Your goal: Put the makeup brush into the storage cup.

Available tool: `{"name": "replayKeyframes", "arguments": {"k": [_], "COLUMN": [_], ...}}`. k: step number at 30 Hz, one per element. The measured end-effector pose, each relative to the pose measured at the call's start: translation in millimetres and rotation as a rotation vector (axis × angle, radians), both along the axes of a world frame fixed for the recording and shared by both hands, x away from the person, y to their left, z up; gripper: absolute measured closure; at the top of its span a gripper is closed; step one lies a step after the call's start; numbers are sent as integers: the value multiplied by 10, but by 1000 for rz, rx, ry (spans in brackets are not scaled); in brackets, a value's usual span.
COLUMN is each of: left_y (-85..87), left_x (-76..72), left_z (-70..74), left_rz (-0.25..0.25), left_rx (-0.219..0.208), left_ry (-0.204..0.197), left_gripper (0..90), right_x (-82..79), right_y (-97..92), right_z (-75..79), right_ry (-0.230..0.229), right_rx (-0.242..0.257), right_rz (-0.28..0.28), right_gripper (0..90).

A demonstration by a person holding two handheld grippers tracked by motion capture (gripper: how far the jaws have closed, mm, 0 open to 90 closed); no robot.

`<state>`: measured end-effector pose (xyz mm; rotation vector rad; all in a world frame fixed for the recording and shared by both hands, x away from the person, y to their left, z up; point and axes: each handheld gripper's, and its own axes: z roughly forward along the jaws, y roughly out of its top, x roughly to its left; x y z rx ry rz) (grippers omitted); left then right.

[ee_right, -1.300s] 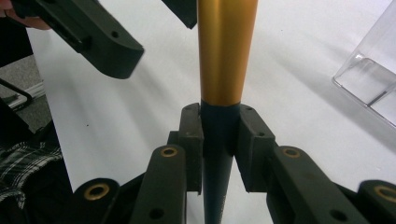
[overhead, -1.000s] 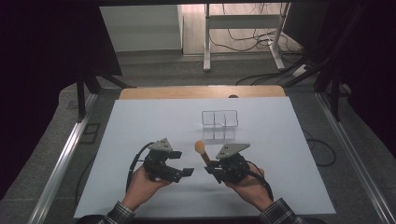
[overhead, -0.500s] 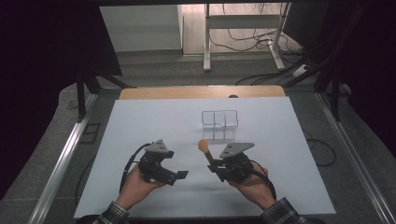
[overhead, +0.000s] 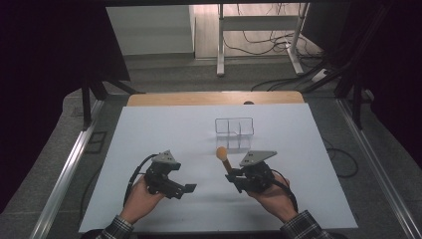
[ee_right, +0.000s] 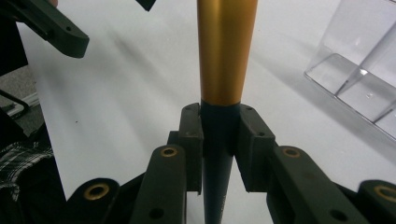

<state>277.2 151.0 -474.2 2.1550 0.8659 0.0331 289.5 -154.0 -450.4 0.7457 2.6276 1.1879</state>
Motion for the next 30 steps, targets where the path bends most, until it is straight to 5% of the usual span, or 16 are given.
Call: {"name": "replayKeyframes", "arguments": {"k": [12, 17, 30], "left_y": [76, 123, 257], "left_x": [10, 5, -36], "left_z": [-86, -78, -90], "left_rz": [-27, -29, -15], "left_rx": [46, 23, 39], "left_ry": [-43, -60, -96], "left_gripper": [0, 0, 0], "right_x": [12, 22, 57], "right_y": [-56, -90, -165], "right_z": [8, 18, 40], "right_ry": [-5, -9, -13], "right_rx": [-3, -2, 2], "right_rz": [-15, -19, -42], "right_gripper": [734, 734, 734]}}
